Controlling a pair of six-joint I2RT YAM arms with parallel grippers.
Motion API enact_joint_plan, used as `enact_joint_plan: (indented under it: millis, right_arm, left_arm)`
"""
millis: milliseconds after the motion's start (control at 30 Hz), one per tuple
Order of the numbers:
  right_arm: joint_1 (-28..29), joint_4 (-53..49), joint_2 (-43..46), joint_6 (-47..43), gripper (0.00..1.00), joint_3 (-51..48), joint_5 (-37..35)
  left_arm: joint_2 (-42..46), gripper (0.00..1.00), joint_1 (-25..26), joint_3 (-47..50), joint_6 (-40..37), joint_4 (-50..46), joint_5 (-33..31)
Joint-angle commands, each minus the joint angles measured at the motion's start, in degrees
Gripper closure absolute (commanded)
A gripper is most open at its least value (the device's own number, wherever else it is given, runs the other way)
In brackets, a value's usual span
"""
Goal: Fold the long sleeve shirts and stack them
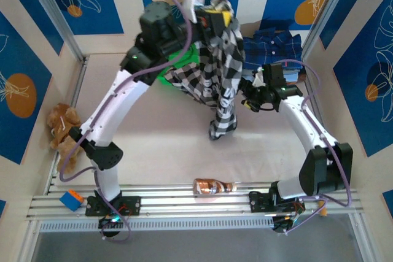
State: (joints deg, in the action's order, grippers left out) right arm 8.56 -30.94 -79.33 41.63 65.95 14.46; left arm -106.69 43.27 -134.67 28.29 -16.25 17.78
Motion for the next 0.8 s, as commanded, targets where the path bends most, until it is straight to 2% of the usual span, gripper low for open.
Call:
enact_joint_plan:
  millis: [0, 167, 267, 400, 467, 500, 600, 667, 700, 767]
  right_arm:
    - [-3.1, 0.6, 7.5, 1.6, 0.0, -3.7, -1.8]
    - [-9.8, 0.5, 16.0, 2.1, 0.01, -7.9, -5.0]
    - [-14.7, -0.4, 17.7, 1.5, 0.01, -7.9, -2.0]
    - [-15.9, -5.0, 15.5, -1.9, 0.01, -4.5, -0.5]
    - [-15.2, -5.9, 14.4, -2.3, 0.01, -4.2, 0.1]
    - [-14.6, -6.1, 13.6, -2.2, 0.0, -4.3, 0.2]
    - [-11.4, -7.2, 11.4, -2.2, 0.0, -4.7, -0.8]
    - [-8.8, -8.3, 9.8, -2.4, 0.0, -4.5, -2.0]
    - [-7.2, -8.8, 8.8, -2.7, 0.0, -4.3, -2.6]
    - [-3.8, -10.4, 6.4, -3.7, 0.0, -3.1, -4.9]
  left_arm:
    - [-1.2, 1.0, 3.8, 3.1, 2.4, 6.1, 5.3]
    - [-5.9, 1.0, 9.7, 1.2, 2.6, 6.1, 9.1]
    - [-9.2, 1.0, 12.1, 1.2, 4.4, 5.6, 11.8]
    - [-12.9, 1.0, 12.9, 3.6, 8.3, 7.2, 15.3]
    - [-13.0, 1.0, 11.6, 8.1, 11.1, 9.5, 13.6]
    - [-12.5, 0.9, 10.3, 12.5, 13.1, 12.3, 13.0]
    - [-9.4, 0.34, 5.0, 25.7, 21.3, 21.7, 10.1]
    - [-5.7, 0.09, 1.8, 31.7, 21.7, 22.1, 7.6]
    - [-2.7, 0.02, 0.2, 34.1, 20.5, 20.8, 5.8]
    - [2.2, 0.0, -3.0, 36.6, 18.3, 16.8, 3.5]
